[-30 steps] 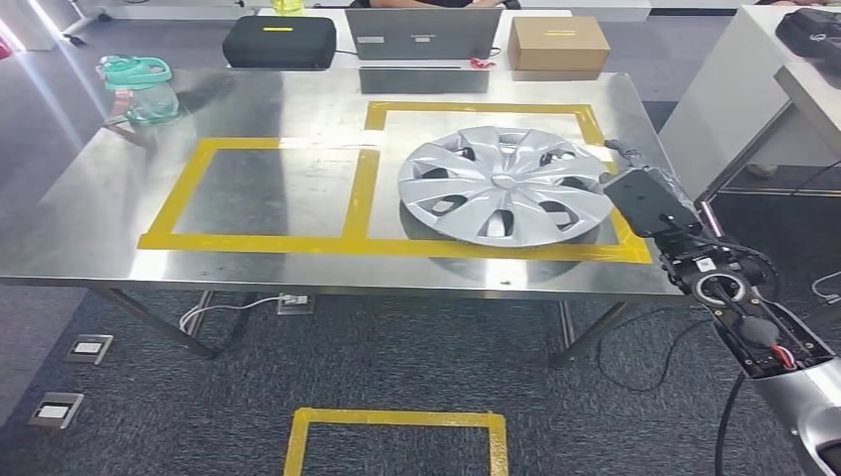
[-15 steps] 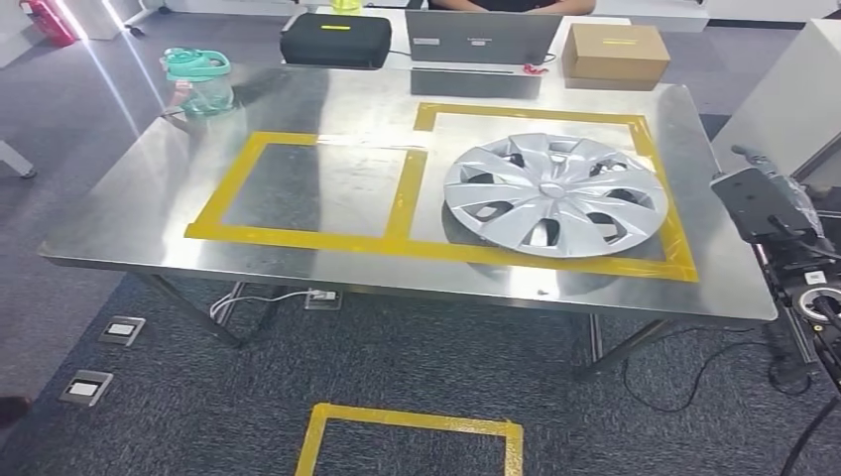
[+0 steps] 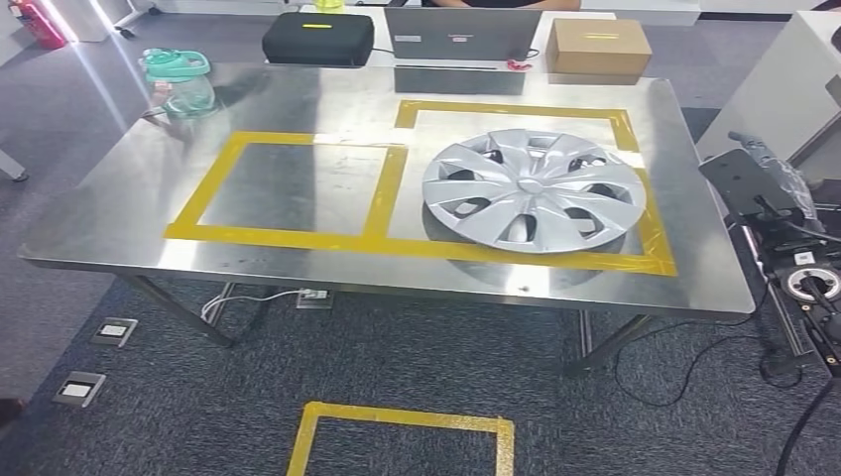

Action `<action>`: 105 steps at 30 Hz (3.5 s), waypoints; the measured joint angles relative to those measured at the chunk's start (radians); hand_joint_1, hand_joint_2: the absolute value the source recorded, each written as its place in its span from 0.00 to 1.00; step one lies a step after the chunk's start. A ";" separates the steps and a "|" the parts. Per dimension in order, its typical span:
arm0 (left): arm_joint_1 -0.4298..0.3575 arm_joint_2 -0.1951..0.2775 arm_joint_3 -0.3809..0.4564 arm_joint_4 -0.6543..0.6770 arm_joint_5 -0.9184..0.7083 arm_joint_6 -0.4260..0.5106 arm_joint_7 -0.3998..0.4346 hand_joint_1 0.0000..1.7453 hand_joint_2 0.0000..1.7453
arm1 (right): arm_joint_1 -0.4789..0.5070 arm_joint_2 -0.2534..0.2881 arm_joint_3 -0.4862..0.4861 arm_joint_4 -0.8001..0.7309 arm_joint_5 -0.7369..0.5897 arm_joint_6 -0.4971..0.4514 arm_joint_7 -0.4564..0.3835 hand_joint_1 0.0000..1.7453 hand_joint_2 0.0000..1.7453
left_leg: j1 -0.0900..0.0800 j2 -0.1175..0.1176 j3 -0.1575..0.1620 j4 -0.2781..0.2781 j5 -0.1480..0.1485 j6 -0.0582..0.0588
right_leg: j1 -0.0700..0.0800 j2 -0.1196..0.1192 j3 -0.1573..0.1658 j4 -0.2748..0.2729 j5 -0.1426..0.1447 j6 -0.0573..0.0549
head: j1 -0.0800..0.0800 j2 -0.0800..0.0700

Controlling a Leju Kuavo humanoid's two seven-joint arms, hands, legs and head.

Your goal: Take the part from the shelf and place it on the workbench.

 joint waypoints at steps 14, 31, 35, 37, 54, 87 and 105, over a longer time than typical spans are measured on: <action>-0.001 -0.003 0.000 0.000 0.013 0.000 -0.003 0.00 0.00 | -0.022 -0.010 0.000 0.042 0.004 0.012 -0.008 0.00 0.00 | 0.010 -0.061 0.023 -0.039 0.011 0.010 | -0.027 0.053 -0.034 0.086 -0.025 0.054 | 0.032 0.000; -0.001 0.002 -0.001 0.000 0.011 -0.001 -0.007 0.00 0.00 | -0.057 -0.013 0.004 0.080 0.007 0.022 -0.022 0.00 0.00 | -0.008 0.053 -0.017 -0.009 0.015 0.000 | -0.004 -0.070 0.015 0.003 -0.019 0.007 | -0.002 0.000; 0.001 0.004 -0.001 0.000 0.010 -0.002 -0.008 0.00 0.00 | -0.055 -0.015 0.003 0.084 0.006 0.021 -0.022 0.00 0.00 | -0.007 0.022 -0.006 -0.035 0.023 0.015 | -0.005 -0.078 0.017 0.010 -0.036 0.025 | 0.001 0.000; 0.001 0.004 -0.001 0.000 0.010 -0.003 -0.008 0.00 0.00 | -0.052 -0.018 -0.001 0.087 0.005 0.021 -0.022 0.00 0.00 | -0.001 0.003 0.003 -0.046 0.029 0.023 | -0.010 -0.030 -0.017 0.089 -0.086 0.032 | 0.008 0.000; 0.000 0.002 -0.003 0.000 0.008 -0.002 -0.005 0.00 0.00 | -0.026 -0.029 -0.017 0.119 0.004 0.023 -0.023 0.00 0.00 | 0.005 -0.027 -0.129 0.185 -0.065 -0.031 | -0.019 0.013 0.017 -0.002 -0.015 0.008 | 0.003 0.000; -0.004 0.000 -0.022 0.000 0.000 -0.011 -0.008 0.00 0.00 | 0.043 -0.026 -0.073 0.091 -0.110 0.052 -0.134 0.00 0.00 | 0.005 -0.018 -0.188 0.285 -0.088 -0.029 | -0.013 -0.022 0.020 -0.001 -0.023 0.002 | 0.000 0.000; -0.008 -0.001 -0.024 0.000 0.009 -0.001 -0.001 0.00 0.00 | 0.009 0.128 0.060 0.037 -0.693 0.287 -0.438 0.00 0.00 | 0.001 -0.092 0.010 -0.039 0.026 0.023 | -0.016 0.030 -0.068 0.168 -0.062 0.041 | 0.029 0.000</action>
